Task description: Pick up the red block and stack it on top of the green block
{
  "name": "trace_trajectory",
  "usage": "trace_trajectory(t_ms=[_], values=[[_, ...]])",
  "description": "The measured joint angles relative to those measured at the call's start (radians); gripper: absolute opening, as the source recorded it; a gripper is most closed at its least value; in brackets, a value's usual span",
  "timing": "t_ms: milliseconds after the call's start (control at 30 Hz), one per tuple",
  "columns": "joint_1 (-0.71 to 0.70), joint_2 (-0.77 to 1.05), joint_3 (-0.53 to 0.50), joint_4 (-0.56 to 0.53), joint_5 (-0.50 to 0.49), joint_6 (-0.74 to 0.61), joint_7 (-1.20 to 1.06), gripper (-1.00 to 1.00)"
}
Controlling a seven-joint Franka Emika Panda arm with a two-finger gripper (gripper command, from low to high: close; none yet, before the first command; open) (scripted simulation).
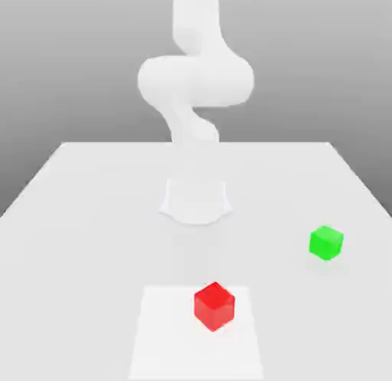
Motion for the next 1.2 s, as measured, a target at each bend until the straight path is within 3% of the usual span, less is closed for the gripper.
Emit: trace_trajectory(t_ms=[600, 833, 867, 1067, 1200], values=[[0.148, 0.67, -0.08, -0.409, 0.0, 0.41, -0.506, 0.0], [0.129, 0.924, -0.042, -0.409, 0.068, 0.614, -0.593, 0.0], [0.122, 0.952, -0.034, -0.405, 0.074, 0.638, -0.598, -1.0], [0.118, 0.966, -0.029, -0.403, 0.075, 0.648, -0.599, -1.0], [0.129, 0.868, -0.047, -0.417, 0.047, 0.565, -0.578, -1.0]])
